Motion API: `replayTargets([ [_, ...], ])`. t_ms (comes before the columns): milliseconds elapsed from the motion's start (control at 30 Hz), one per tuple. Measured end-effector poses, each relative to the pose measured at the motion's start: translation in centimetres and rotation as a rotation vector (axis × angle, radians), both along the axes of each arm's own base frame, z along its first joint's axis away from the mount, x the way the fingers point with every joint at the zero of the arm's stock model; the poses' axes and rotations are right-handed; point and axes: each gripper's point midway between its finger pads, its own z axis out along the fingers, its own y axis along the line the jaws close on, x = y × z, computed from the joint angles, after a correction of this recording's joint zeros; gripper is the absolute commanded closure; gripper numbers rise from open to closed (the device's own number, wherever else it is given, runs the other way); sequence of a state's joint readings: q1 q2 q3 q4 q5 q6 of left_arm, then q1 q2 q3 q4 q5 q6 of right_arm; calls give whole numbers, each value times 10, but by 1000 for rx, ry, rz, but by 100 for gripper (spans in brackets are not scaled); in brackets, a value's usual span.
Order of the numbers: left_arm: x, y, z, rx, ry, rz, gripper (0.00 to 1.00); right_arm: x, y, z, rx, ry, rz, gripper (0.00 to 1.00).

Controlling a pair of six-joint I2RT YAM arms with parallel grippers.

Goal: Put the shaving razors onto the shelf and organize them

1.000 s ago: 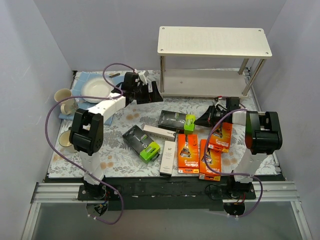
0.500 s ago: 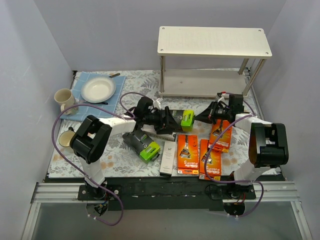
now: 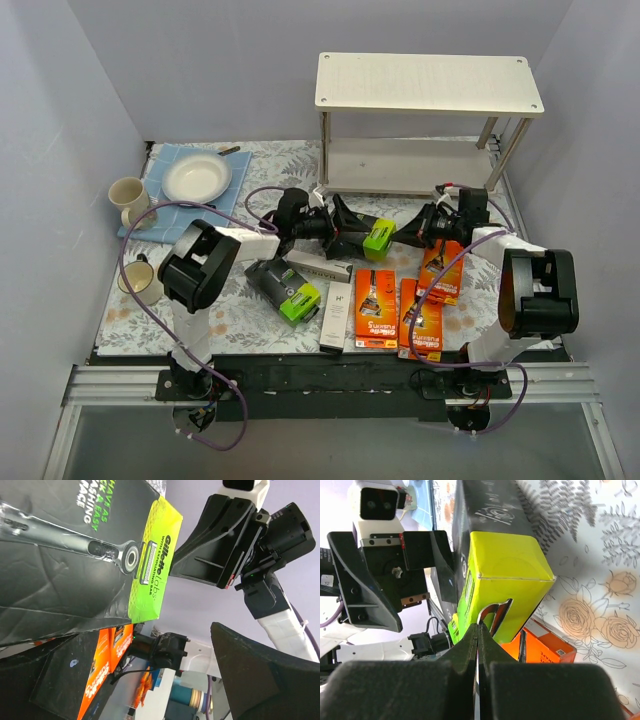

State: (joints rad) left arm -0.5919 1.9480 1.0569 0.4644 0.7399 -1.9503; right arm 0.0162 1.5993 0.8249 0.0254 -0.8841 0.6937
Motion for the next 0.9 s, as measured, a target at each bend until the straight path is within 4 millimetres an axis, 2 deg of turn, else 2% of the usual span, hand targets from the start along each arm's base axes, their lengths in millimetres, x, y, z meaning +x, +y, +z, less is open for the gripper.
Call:
replayTargets([
  [133,2,-5,4,0,12,6,3,5,-1,15,-8,-56,8,99],
  [267,-1,-6,-8,46,68,37,2,5,-2,36,-24,-127,23,99],
  [400,-6,-3,-17,85,109,70,2,-1,-4,44,-41,-141,15,99],
  [533,-8,2,-18,107,110,113,2,4,-11,45,-47,-143,-14,99],
  [700,-5,-5,-14,114,89,133,2,5,-16,41,-65,-141,-32,99],
  [833,-4,-23,-8,112,72,116,2,-14,-16,31,-75,-114,-28,99],
  [900,-10,-32,-14,126,83,93,2,-24,-17,27,-82,-104,-32,99],
])
